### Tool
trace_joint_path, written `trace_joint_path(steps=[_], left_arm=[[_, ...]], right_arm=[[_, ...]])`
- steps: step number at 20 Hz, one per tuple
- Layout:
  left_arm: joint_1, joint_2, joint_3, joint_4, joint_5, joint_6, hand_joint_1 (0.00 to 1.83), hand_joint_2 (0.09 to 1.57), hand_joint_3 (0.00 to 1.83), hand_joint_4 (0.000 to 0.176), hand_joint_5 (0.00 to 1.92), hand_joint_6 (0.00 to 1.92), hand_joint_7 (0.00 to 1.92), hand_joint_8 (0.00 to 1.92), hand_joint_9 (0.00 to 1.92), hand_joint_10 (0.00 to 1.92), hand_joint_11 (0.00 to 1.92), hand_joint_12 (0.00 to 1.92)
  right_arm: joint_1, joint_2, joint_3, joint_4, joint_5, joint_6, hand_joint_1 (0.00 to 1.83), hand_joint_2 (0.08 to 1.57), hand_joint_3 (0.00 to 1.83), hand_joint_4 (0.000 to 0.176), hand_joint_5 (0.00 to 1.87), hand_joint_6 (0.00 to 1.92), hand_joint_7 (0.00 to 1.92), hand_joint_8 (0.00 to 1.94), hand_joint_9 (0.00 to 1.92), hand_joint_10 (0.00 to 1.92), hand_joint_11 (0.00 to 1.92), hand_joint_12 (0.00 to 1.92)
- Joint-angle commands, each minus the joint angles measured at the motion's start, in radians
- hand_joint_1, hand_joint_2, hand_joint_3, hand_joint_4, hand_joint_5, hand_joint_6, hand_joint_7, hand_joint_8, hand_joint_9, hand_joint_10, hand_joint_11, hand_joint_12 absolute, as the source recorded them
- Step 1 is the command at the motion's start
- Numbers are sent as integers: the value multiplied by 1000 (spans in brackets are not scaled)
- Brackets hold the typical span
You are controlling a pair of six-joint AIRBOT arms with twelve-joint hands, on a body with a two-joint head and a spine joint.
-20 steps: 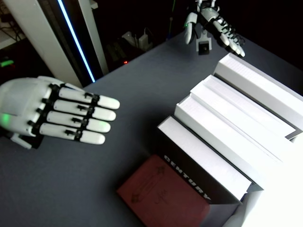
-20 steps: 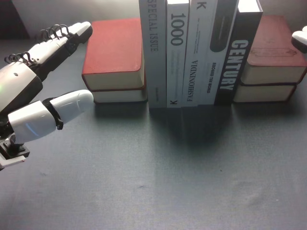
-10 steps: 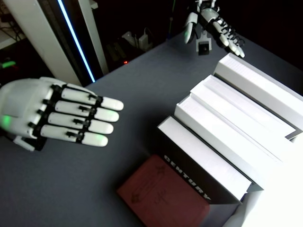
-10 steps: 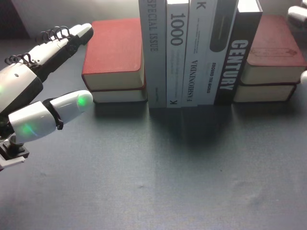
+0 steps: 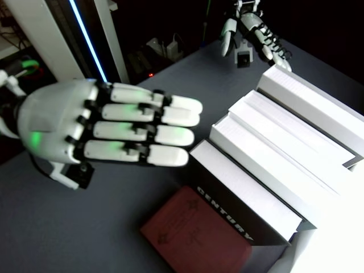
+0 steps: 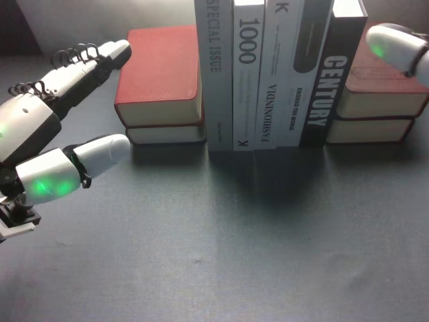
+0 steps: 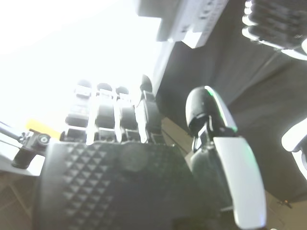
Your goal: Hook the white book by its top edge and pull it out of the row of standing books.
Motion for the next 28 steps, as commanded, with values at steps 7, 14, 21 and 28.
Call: trace_joint_path(steps=[7, 14, 21, 28], left_arm=[[-5, -9, 11, -2, -109, -12, 257, 1364, 0, 35, 0, 0, 0, 0, 0, 0, 0, 0], [-5, -10, 14, 1, -102, -17, 376, 1350, 0, 28, 0, 0, 0, 0, 0, 0, 0, 0], [10, -5, 6, -19, -126, -19, 336, 1356, 1, 6, 0, 0, 0, 0, 0, 0, 0, 0], [27, 5, -2, -43, -151, -18, 316, 1371, 3, 57, 0, 0, 0, 0, 0, 0, 0, 0]], right_arm=[[112, -62, 77, 0, -57, -30, 246, 1364, 0, 21, 337, 40, 0, 0, 0, 0, 0, 0], [131, -93, 106, 1, -126, -45, 70, 1366, 3, 0, 488, 76, 0, 0, 0, 0, 0, 0], [102, -54, 33, -26, -65, -45, 124, 1459, 17, 0, 568, 98, 56, 5, 0, 0, 0, 0], [-6, 20, -61, -60, 67, -33, 18, 1440, 0, 0, 519, 118, 58, 0, 0, 0, 0, 0]])
